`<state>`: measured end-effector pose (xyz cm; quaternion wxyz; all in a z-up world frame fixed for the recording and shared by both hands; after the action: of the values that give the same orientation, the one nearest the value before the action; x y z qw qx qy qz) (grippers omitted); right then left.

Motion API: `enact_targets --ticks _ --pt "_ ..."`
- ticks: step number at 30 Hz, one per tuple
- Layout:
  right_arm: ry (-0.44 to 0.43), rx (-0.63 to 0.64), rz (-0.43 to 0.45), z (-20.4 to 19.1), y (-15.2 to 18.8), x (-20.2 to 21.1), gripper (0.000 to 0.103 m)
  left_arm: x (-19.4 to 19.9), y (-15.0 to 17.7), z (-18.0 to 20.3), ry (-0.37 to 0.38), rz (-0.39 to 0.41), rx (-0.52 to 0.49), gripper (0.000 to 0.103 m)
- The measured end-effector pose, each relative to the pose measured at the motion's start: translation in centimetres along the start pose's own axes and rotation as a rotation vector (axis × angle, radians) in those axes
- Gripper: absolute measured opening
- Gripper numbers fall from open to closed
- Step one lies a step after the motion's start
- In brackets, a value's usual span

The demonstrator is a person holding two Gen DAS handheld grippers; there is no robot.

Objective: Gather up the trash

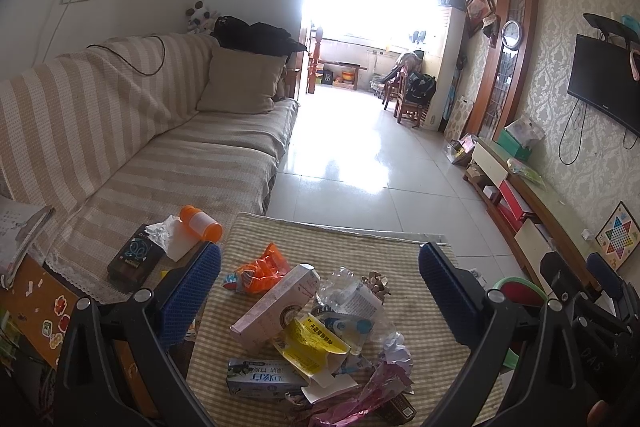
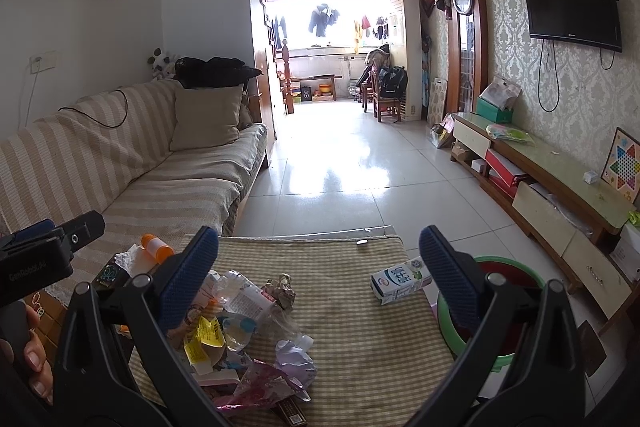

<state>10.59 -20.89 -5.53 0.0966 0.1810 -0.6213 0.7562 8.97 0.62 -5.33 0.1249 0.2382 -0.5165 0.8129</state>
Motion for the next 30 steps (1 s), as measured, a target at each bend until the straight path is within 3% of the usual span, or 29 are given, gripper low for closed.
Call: enact_targets --ticks 30 --pt "-0.004 0.000 -0.008 0.0 0.1 0.1 0.099 -0.8 1.0 -0.7 -0.019 -0.014 0.000 0.095"
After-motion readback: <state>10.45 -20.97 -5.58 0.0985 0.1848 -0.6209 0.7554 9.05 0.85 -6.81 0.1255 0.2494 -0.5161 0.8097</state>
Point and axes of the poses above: each gripper's, at about its wrist camera, not at the fingertips, and x roughly against the way its jaws point, z to its right, y to its underside, the point moved 10 cm from there along -x, roughly the way its jaws point, and after that the axes turned 15 degrees about x, right-handed, at the moved point
